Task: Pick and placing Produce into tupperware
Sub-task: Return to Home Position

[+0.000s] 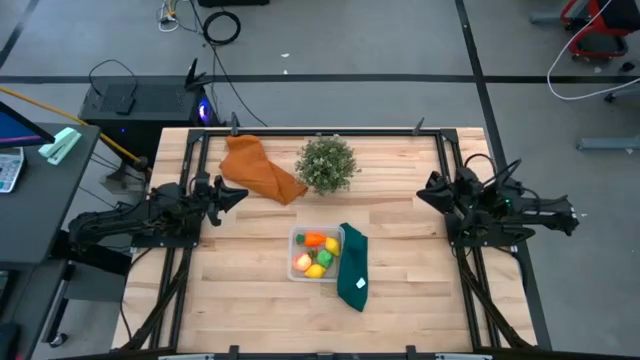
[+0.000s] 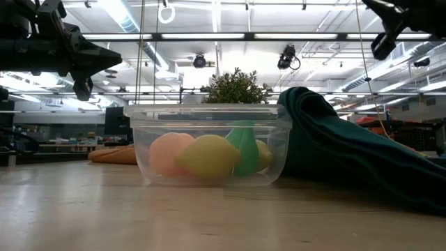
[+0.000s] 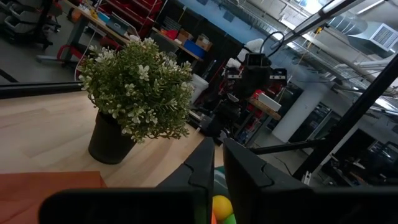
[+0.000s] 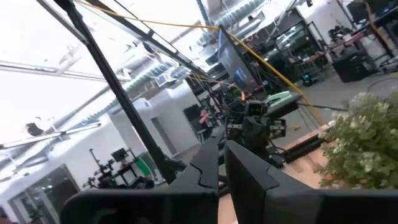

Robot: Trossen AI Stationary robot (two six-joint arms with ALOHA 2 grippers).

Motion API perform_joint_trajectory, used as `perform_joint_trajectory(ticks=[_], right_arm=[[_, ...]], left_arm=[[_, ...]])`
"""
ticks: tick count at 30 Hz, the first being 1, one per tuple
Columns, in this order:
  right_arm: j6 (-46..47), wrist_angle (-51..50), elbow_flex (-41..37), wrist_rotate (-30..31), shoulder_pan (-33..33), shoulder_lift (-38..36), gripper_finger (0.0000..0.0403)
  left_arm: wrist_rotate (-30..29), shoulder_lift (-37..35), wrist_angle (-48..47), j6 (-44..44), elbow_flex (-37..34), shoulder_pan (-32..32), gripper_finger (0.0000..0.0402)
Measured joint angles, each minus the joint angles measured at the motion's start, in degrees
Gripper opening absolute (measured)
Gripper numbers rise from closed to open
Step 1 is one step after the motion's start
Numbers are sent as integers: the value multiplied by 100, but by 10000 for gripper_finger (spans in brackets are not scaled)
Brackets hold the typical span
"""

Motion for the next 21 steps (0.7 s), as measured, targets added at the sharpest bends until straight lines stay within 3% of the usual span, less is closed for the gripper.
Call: perform_joint_trajectory(ticks=[8,13,21], right_arm=[[351,1487,-849,-224,0,6,0],[236,1353,-822,-648,0,3,0],[-181,212,-847,-614,0,1,0]], left_arm=[[0,0,0,0,0,0,37],[0,0,0,0,0,0,44],[0,0,0,0,0,0,41]])
